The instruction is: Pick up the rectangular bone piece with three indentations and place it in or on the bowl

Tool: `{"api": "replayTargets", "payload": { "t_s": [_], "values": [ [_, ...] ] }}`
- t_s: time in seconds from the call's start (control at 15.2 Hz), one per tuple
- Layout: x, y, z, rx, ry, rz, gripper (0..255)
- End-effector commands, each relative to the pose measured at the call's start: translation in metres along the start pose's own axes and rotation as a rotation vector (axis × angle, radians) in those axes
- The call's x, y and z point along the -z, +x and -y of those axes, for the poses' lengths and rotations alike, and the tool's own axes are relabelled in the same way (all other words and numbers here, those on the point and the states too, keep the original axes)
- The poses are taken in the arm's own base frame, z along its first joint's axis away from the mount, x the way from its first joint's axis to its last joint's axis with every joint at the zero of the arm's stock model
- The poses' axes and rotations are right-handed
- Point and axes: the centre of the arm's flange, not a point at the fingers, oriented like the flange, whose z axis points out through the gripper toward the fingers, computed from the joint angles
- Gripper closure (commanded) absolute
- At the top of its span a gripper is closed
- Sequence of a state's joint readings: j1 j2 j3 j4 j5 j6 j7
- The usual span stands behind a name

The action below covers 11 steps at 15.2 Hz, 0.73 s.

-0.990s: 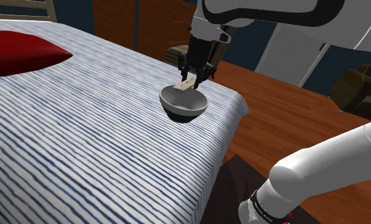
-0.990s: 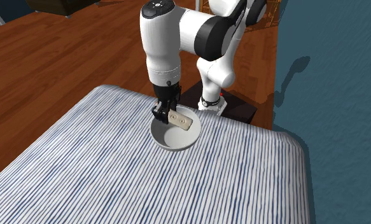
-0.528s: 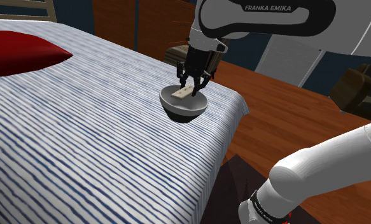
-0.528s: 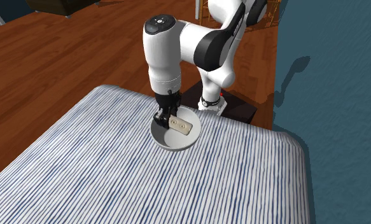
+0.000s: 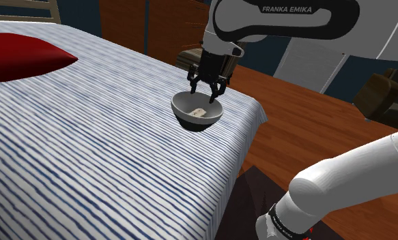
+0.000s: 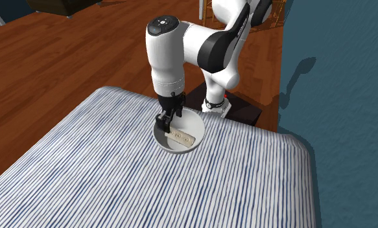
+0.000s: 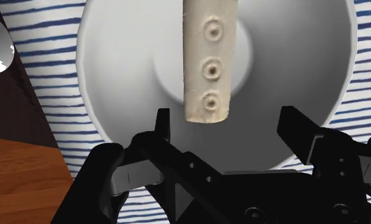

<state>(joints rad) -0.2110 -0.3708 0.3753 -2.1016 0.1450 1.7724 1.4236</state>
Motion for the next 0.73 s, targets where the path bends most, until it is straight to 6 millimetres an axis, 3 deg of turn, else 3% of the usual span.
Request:
{"api": "replayTargets", "payload": {
  "t_s": [0.0, 0.2, 0.46, 0.66],
  "values": [
    [0.000, 0.000, 0.000, 0.000, 0.000, 0.000, 0],
    [0.000, 0.000, 0.000, 0.000, 0.000, 0.000, 0],
    [0.050, 0.000, 0.000, 0.000, 0.000, 0.000, 0],
    [0.050, 0.000, 0.000, 0.000, 0.000, 0.000, 0]
  ]
}}
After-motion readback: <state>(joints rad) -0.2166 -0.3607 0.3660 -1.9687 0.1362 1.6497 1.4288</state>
